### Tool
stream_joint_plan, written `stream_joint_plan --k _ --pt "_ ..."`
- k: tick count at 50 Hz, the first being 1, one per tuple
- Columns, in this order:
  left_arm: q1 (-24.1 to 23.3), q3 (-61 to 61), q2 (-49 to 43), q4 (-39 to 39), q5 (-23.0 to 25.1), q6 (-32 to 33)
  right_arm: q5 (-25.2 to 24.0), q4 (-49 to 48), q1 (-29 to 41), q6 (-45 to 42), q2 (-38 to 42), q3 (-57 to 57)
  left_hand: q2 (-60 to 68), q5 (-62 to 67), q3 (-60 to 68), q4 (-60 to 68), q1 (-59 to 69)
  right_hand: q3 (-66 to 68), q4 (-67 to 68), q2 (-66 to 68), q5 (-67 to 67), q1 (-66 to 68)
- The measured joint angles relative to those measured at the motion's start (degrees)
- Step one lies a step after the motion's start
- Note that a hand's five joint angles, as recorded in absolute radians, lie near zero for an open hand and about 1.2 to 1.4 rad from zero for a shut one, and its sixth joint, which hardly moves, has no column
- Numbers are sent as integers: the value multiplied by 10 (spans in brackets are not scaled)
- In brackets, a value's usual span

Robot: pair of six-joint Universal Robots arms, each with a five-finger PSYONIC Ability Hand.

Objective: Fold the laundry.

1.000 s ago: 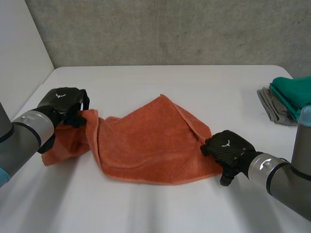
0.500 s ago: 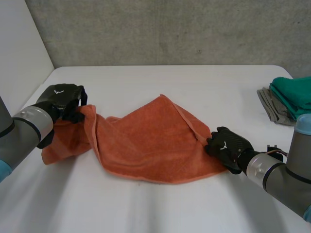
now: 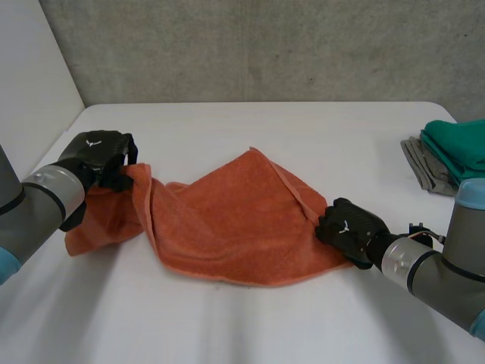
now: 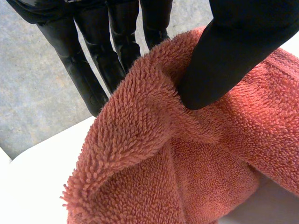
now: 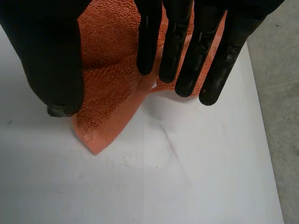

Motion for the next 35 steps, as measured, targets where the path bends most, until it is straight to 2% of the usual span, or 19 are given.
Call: stream_joint_plan --k 2,6,20,23,24,25,35 --pt "0 0 0 0 0 0 0 0 0 3 2 -5 0 0 0 0 0 55 55 58 51 36" --pt "0 0 0 0 0 0 1 1 1 6 7 -12 0 0 0 0 0 92 93 91 86 63" --pt "1 -2 0 -1 0 0 3 2 3 8 28 -23 0 0 0 0 0 91 91 91 92 68" --pt "1 -2 0 -1 0 0 4 3 3 9 29 -23 0 0 0 0 0 251 252 252 249 184" --pt "1 -2 0 -1 0 0 4 3 3 9 29 -23 0 0 0 0 0 251 252 252 249 184" --pt "1 -1 0 -1 0 0 4 4 3 10 28 -24 0 0 0 0 0 304 306 305 300 215" --pt "-5 -3 5 -3 -1 -1 11 50 2 33 14 -34 0 0 0 0 0 314 317 308 305 216"
